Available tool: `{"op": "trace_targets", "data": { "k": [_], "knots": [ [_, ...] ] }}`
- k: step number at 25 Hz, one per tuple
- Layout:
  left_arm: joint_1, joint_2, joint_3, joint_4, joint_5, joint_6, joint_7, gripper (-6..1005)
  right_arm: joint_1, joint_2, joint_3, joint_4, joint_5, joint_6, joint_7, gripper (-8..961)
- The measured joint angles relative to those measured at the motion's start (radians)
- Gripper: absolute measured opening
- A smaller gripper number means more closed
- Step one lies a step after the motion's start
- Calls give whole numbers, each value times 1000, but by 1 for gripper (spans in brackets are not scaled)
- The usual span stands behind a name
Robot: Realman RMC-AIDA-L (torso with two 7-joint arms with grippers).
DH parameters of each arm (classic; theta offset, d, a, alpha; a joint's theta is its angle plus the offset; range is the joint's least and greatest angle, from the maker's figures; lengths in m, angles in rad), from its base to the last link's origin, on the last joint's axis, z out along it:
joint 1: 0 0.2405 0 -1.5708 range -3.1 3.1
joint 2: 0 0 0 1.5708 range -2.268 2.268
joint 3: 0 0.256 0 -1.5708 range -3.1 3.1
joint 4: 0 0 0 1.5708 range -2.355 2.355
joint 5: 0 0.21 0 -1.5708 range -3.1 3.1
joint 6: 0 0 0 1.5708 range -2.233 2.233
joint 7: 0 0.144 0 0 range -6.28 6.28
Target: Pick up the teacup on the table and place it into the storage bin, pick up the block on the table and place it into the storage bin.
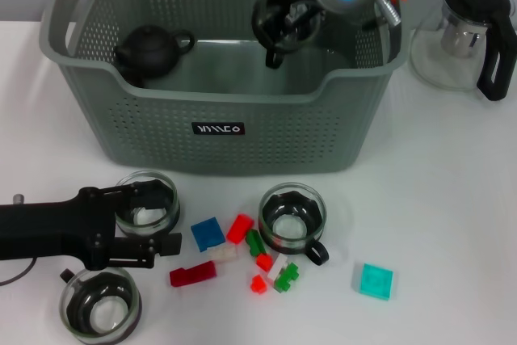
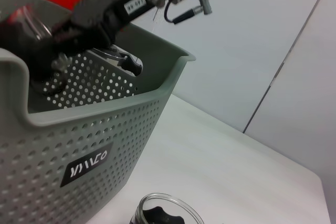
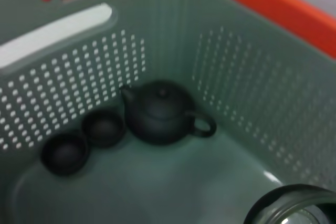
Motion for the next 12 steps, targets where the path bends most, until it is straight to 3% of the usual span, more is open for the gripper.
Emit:
{"op": "trace_targets", "data": {
  "k": [12],
  "knots": [
    [0, -2, 0, 0, 9, -5, 0, 891, -11, -3, -4, 34, -2, -1, -7, 132]
  ]
}}
